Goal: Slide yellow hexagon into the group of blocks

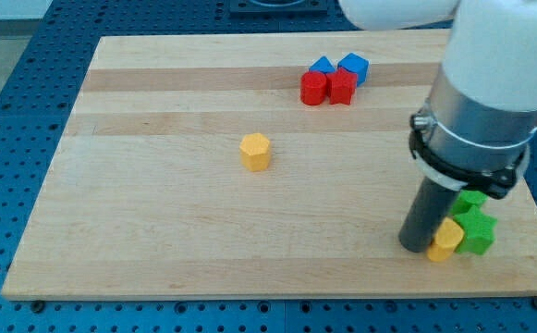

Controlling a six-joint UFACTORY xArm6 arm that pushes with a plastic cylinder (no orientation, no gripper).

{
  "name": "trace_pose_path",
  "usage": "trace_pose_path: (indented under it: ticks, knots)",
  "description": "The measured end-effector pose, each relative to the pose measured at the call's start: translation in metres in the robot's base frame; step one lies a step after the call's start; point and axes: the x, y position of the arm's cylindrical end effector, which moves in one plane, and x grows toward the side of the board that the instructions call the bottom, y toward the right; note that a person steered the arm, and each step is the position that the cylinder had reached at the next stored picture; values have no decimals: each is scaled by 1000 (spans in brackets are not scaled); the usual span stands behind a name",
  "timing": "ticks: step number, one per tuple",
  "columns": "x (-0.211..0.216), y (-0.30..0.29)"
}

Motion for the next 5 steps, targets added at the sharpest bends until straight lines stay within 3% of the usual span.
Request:
trace_pose_path:
  ticks: [4, 5]
  knots:
    - [0, 3]
    - [-7, -28]
